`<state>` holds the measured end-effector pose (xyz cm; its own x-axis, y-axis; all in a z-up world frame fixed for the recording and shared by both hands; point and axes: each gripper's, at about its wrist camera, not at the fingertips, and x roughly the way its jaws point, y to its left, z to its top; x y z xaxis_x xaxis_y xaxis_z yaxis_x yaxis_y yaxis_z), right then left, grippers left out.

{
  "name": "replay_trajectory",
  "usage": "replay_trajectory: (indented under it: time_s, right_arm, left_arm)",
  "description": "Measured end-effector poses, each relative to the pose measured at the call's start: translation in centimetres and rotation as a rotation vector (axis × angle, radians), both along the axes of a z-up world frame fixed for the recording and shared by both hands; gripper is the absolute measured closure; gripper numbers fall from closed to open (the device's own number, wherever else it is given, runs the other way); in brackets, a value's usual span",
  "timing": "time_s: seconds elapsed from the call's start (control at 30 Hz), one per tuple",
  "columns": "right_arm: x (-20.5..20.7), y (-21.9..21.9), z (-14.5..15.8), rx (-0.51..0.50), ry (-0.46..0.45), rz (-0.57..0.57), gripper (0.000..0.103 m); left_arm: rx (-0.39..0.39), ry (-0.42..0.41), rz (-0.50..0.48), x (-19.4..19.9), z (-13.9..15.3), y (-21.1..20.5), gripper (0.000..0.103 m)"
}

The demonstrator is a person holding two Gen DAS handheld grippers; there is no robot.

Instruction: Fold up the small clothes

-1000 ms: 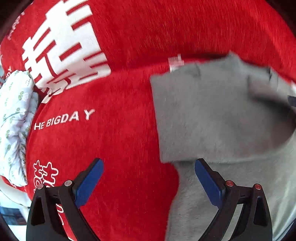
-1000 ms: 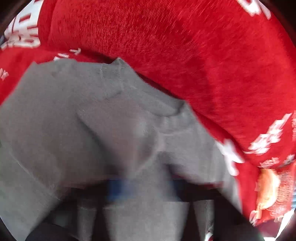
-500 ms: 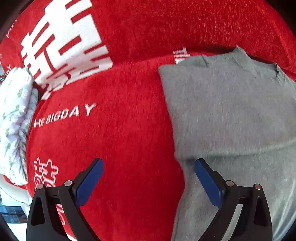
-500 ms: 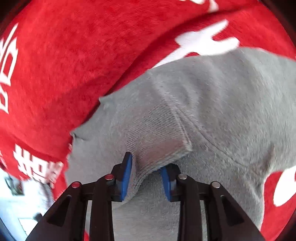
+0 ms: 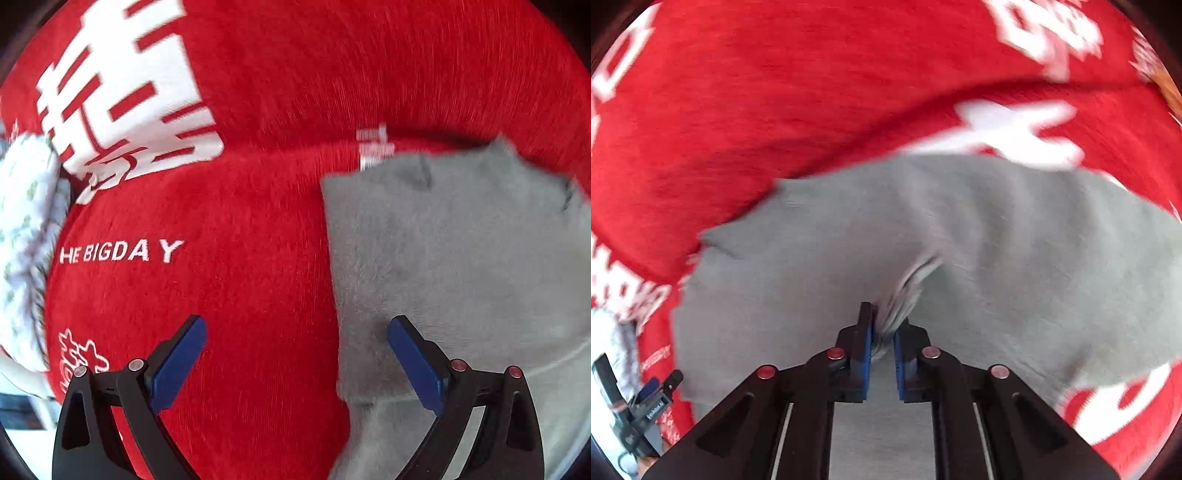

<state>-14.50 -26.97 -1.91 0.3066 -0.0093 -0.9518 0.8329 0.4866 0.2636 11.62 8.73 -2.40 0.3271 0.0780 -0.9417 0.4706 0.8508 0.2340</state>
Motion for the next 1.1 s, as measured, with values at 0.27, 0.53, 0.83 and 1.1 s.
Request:
replay_trajectory:
  time_s: [0.27,0.53,0.83,1.1]
  right_arm:
    - [-4.5,-0.2,2.1,-0.042,0.001,-0.049,0.086]
    - [0.5,2.1,1.7,0.026,-0.107,0.118,0.085]
    - [-1.0,4.2,0.5,0.051,-0.009,0.095,0.076]
    - [-5.8,6.6,2.5,0.112,-0.014,0.028,0.05]
  left_arm:
    - [0.025,-0.007,0.001,0.4,0.2,2.0,0.003]
    - [0.013,-0.01,-0.012,0.0,1.3,0.8,0.003]
    - [0.082,-0.045,-0.038,-0.4,0.4,2.9,0.001]
    - [0.027,0.041,-0.051,-2.0,2.4,4.2,0.001]
